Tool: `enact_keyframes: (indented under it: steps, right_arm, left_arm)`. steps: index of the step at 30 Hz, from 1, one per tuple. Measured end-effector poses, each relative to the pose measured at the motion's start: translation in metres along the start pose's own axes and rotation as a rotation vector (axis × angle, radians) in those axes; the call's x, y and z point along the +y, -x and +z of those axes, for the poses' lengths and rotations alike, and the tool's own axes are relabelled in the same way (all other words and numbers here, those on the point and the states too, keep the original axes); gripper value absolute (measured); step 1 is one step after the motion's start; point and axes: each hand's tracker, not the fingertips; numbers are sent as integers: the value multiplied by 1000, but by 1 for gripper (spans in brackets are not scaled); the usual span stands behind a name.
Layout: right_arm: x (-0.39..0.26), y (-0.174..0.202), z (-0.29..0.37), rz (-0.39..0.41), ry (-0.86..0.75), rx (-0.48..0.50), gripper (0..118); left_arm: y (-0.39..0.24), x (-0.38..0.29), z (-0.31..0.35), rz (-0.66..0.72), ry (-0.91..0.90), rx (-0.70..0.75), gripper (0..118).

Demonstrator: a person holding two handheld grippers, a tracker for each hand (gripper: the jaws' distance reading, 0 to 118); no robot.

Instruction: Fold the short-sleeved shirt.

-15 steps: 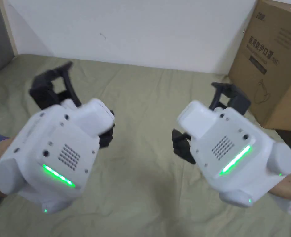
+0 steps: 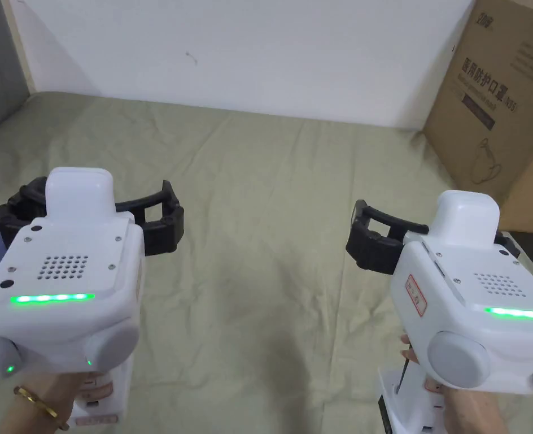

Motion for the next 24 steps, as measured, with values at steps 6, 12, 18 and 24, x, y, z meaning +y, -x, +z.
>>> enact_keyframes:
  steps: [6,12,18,24]
  right_arm:
    - [-7,6,0,48,35,8,118]
    - [-8,14,4,86,38,18,118]
    - [-9,12,4,62,37,15,118]
    - [-11,9,4,40,41,8,118]
  left_arm:
    - [-6,-8,10,-11,1,-10,118]
    - [-6,-8,9,-1,-4,-23,118]
    - [-7,-8,10,-16,1,-28,118]
    - [-9,-9,11,-28,0,-33,118]
